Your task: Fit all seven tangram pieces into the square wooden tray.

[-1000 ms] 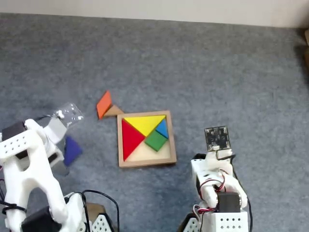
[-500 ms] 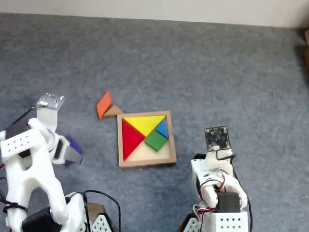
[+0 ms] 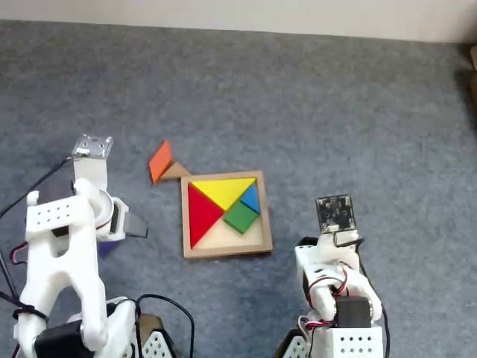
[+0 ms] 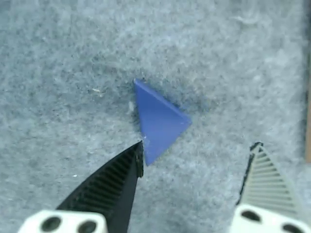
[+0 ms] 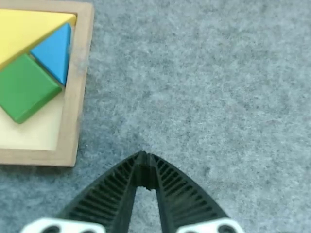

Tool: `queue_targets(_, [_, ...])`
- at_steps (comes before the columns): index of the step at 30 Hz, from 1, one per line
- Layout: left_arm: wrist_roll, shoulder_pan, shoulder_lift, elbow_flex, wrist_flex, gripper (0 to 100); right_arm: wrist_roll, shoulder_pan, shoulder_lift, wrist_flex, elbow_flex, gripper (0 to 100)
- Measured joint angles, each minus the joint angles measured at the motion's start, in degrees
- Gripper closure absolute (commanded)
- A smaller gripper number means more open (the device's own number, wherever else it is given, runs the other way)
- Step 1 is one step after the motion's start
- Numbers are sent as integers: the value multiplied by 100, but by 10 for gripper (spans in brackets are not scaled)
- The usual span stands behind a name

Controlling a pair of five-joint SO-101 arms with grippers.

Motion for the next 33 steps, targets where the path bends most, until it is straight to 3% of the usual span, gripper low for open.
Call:
queue_targets(10, [0, -404, 26, 193, -440, 675, 0, 0, 0, 0, 0, 993])
queue_targets(15, [9, -440, 765, 176, -826, 711, 0, 0, 0, 0, 0, 993])
queue_targets(21, [18, -431, 1758, -360, -756, 726, 0, 0, 0, 0, 0, 993])
queue_targets(28, [18, -431, 1890, -466, -738, 727, 0, 0, 0, 0, 0, 993])
queue_targets(33, [26, -431, 1925, -466, -730, 805, 0, 0, 0, 0, 0, 993])
